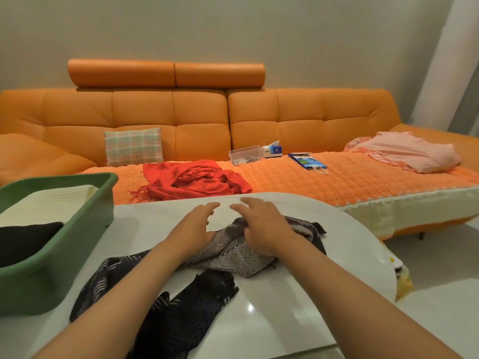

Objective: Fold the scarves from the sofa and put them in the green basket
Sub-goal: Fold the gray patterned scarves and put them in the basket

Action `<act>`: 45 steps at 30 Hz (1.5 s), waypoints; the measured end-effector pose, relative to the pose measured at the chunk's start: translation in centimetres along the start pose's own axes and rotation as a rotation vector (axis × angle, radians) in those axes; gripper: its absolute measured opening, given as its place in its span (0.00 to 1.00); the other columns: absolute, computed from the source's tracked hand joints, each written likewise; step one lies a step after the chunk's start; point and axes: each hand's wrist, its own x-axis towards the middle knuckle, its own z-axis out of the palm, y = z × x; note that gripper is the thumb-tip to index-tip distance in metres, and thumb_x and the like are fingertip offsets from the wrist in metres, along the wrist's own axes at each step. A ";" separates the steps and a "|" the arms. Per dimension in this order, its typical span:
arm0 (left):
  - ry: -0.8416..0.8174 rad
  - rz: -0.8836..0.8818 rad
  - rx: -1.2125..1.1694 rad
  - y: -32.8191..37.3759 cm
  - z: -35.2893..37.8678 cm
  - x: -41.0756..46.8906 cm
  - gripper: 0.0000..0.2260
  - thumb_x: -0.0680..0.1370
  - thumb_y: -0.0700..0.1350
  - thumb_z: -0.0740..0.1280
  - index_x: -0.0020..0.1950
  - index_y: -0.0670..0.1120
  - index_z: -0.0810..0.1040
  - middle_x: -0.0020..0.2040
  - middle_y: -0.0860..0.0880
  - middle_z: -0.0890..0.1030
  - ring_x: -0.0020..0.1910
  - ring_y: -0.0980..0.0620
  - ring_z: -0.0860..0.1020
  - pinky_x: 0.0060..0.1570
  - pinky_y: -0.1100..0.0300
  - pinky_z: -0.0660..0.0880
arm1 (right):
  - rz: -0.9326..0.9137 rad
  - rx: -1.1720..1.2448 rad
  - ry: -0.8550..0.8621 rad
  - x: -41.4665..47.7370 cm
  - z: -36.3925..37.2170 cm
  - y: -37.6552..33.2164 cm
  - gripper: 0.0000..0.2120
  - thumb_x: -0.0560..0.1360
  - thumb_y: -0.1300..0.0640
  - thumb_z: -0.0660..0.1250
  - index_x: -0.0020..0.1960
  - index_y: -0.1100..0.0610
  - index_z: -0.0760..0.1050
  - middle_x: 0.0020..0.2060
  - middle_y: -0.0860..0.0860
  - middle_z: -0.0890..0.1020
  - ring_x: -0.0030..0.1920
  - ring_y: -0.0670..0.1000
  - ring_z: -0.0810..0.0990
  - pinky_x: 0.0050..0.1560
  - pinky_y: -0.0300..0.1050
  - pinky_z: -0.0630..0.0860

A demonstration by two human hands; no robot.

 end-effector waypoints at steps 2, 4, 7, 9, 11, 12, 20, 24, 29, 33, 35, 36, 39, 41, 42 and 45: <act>-0.073 -0.059 0.069 -0.7 -0.6 -0.6 0.35 0.74 0.52 0.73 0.77 0.54 0.61 0.70 0.48 0.70 0.64 0.50 0.73 0.62 0.55 0.72 | -0.065 0.024 -0.130 0.2 1.1 -1.3 0.33 0.77 0.55 0.61 0.80 0.44 0.55 0.80 0.54 0.55 0.79 0.54 0.52 0.77 0.60 0.49; -0.202 -0.134 0.233 -1.5 -1.3 -1.6 0.38 0.69 0.61 0.74 0.75 0.55 0.63 0.68 0.50 0.70 0.65 0.49 0.72 0.62 0.52 0.73 | -0.047 0.019 -0.267 0.4 2.3 -1.8 0.32 0.80 0.49 0.60 0.80 0.40 0.52 0.80 0.54 0.56 0.79 0.54 0.52 0.77 0.66 0.43; -0.368 -0.199 0.410 -2.7 -2.3 -3.0 0.32 0.66 0.61 0.74 0.66 0.55 0.70 0.61 0.52 0.74 0.58 0.51 0.74 0.57 0.54 0.74 | 0.016 -0.030 -0.409 0.9 3.8 -1.1 0.25 0.82 0.44 0.57 0.78 0.39 0.58 0.77 0.52 0.64 0.77 0.56 0.61 0.75 0.67 0.45; -0.362 -0.189 0.384 -3.3 -2.9 -3.3 0.21 0.71 0.53 0.73 0.62 0.54 0.76 0.59 0.52 0.78 0.55 0.52 0.75 0.54 0.56 0.74 | 0.077 -0.026 -0.433 1.3 3.9 -0.2 0.21 0.83 0.45 0.58 0.76 0.41 0.65 0.75 0.50 0.68 0.74 0.56 0.65 0.75 0.66 0.49; -0.270 -0.130 0.301 -3.4 -3.1 -3.3 0.13 0.74 0.47 0.71 0.59 0.53 0.79 0.58 0.52 0.80 0.54 0.52 0.77 0.53 0.59 0.74 | 0.169 -0.056 -0.424 1.3 3.4 0.8 0.18 0.82 0.49 0.60 0.70 0.45 0.73 0.69 0.51 0.75 0.69 0.57 0.71 0.74 0.66 0.54; -0.221 -0.110 0.229 -3.3 -3.0 -3.4 0.13 0.75 0.45 0.70 0.58 0.53 0.80 0.58 0.51 0.81 0.53 0.53 0.77 0.53 0.60 0.74 | 0.228 -0.097 -0.427 1.1 3.0 1.2 0.16 0.81 0.53 0.61 0.68 0.47 0.75 0.65 0.52 0.78 0.66 0.58 0.73 0.73 0.67 0.56; 0.039 0.136 0.333 -1.9 -2.6 -4.3 0.19 0.74 0.43 0.71 0.63 0.55 0.72 0.58 0.53 0.72 0.57 0.51 0.71 0.51 0.58 0.70 | 0.173 -0.091 -0.291 1.3 2.1 -1.6 0.32 0.75 0.57 0.64 0.78 0.49 0.60 0.78 0.55 0.60 0.77 0.57 0.57 0.76 0.61 0.54; -0.031 -0.006 0.474 -1.4 -3.8 -5.9 0.20 0.70 0.57 0.72 0.53 0.54 0.65 0.52 0.52 0.67 0.55 0.49 0.71 0.42 0.57 0.66 | -0.081 0.208 -0.246 1.9 3.4 -5.3 0.30 0.73 0.57 0.65 0.74 0.44 0.67 0.70 0.47 0.73 0.67 0.53 0.73 0.68 0.51 0.69; -0.389 -0.424 0.630 -3.3 -5.4 -8.4 0.36 0.68 0.62 0.74 0.67 0.47 0.63 0.64 0.46 0.73 0.61 0.43 0.75 0.52 0.51 0.73 | -0.036 0.274 -0.115 3.0 4.1 -6.2 0.11 0.82 0.52 0.61 0.59 0.49 0.80 0.57 0.49 0.82 0.58 0.54 0.78 0.61 0.50 0.72; -0.391 -0.331 0.437 -4.0 -8.2 -8.7 0.12 0.76 0.41 0.65 0.59 0.48 0.73 0.60 0.46 0.78 0.57 0.45 0.76 0.47 0.56 0.70 | 0.060 0.393 0.018 3.3 3.5 -5.9 0.16 0.81 0.54 0.55 0.35 0.52 0.67 0.33 0.51 0.75 0.39 0.58 0.75 0.42 0.53 0.68; -0.362 -0.332 0.148 -4.2 -10.2 -8.3 0.10 0.75 0.36 0.62 0.51 0.48 0.77 0.52 0.47 0.81 0.52 0.47 0.78 0.46 0.58 0.72 | 0.098 0.418 0.132 3.4 2.7 -5.5 0.17 0.78 0.53 0.56 0.31 0.54 0.62 0.28 0.53 0.69 0.33 0.57 0.70 0.35 0.52 0.62; -0.330 -0.344 -0.015 -4.2 -10.9 -8.1 0.12 0.74 0.34 0.61 0.49 0.47 0.79 0.49 0.48 0.82 0.50 0.48 0.79 0.44 0.59 0.73 | 0.119 0.413 0.193 3.5 2.3 -5.3 0.18 0.78 0.53 0.57 0.30 0.54 0.61 0.27 0.54 0.68 0.31 0.56 0.67 0.33 0.51 0.59; -0.126 -0.333 -0.109 -4.9 -11.8 -7.1 0.15 0.73 0.32 0.61 0.47 0.50 0.79 0.47 0.49 0.83 0.45 0.50 0.80 0.39 0.61 0.75 | 0.179 0.236 0.355 4.3 1.7 -4.7 0.19 0.81 0.52 0.57 0.31 0.53 0.64 0.27 0.53 0.71 0.31 0.57 0.69 0.38 0.51 0.66; 0.116 -0.317 0.126 -5.7 -11.0 -6.1 0.16 0.73 0.33 0.64 0.53 0.53 0.77 0.54 0.50 0.81 0.50 0.49 0.79 0.45 0.57 0.76 | 0.238 0.025 0.417 4.7 2.2 -4.4 0.18 0.84 0.50 0.55 0.37 0.53 0.69 0.32 0.53 0.78 0.34 0.58 0.73 0.47 0.53 0.68; 0.220 -0.306 0.271 -6.0 -10.4 -5.8 0.18 0.73 0.34 0.65 0.57 0.53 0.75 0.58 0.51 0.79 0.55 0.47 0.77 0.49 0.54 0.75 | 0.275 -0.071 0.421 4.9 2.4 -4.3 0.17 0.84 0.48 0.54 0.41 0.54 0.72 0.35 0.53 0.80 0.37 0.58 0.75 0.49 0.54 0.68; 0.223 -0.298 0.594 -6.4 -8.6 -5.2 0.24 0.74 0.40 0.70 0.68 0.52 0.69 0.63 0.47 0.73 0.61 0.44 0.74 0.53 0.50 0.73 | 0.347 -0.328 0.309 4.9 3.1 -4.3 0.08 0.79 0.53 0.63 0.55 0.56 0.73 0.48 0.56 0.79 0.50 0.60 0.76 0.57 0.58 0.68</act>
